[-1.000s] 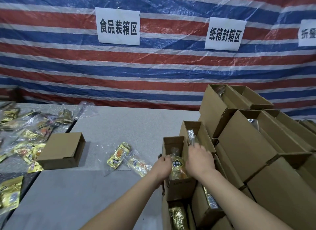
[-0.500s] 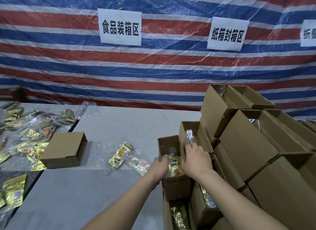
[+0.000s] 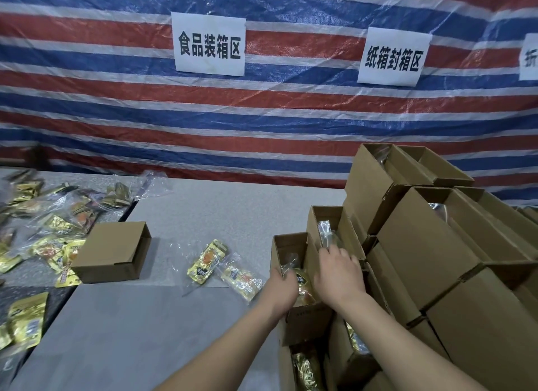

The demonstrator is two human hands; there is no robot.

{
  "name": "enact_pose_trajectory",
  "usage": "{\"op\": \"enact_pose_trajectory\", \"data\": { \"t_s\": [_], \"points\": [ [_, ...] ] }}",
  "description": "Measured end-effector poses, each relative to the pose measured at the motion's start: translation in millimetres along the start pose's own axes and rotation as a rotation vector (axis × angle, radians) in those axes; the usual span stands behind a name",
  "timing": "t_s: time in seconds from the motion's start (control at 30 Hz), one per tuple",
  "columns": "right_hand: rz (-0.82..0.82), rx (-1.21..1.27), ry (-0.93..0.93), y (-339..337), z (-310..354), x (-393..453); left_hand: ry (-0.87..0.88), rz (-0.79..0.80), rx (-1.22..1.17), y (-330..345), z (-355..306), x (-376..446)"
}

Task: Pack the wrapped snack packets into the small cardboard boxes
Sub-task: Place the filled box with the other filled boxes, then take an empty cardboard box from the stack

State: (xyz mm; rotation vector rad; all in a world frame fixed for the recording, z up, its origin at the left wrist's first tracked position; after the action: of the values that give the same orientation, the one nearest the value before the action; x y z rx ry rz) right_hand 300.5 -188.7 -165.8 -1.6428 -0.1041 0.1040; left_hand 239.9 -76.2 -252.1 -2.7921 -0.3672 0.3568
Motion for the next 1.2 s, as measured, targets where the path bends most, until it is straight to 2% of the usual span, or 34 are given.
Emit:
{"op": "enact_pose_trajectory", "data": {
  "t_s": [0.17,0.47,0.7,0.9,1.0,1.1,1.2],
  "points": [
    [0.014,0.007,0.002,1.7,2.1,0.8,-0.008,-0.011,-0.147,-5.1,3.1,-1.3],
    [0.015,-0.003,0.024,-1.1,-3.5,5.6,0.018,0.042,-0.138,-1.2,-5.4,-1.4],
    [-0.053,0.018,-0.001,-10.4,7.0,3.8,-0.003,-0.008,-0.164,-22.1,8.4,0.2],
    [-0.113,0.178,-0.114,-38.6,51.5,1.5,0.09,-0.089,-0.101,-78.4,11.6,-0.8],
    [-0.108,0.308,-0.173,-48.0,80.8,-2.4,0.174,-0.157,0.051,-125.9,12.8,-5.2],
    [-0.067,0.39,-0.235,-45.7,113.8,-9.2,0.161,-0.231,0.221,-181.7,38.8,-12.8],
    [-0.013,0.407,-0.301,-33.9,150.6,-14.1,0.068,-0.283,0.393,-237.9,85.0,-13.9]
  ]
}}
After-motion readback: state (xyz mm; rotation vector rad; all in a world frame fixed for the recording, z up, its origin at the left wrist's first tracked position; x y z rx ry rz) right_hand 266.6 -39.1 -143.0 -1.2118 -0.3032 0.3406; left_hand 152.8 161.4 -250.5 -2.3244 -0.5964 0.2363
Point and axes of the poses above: each hand's wrist, its own x-axis towards the middle knuckle, its own y-axis out of the palm, z = x × y, the point moved 9 cm from there along x, towards the middle knuckle, and after that the axes turned 15 degrees about y, right-handed, at the moved point
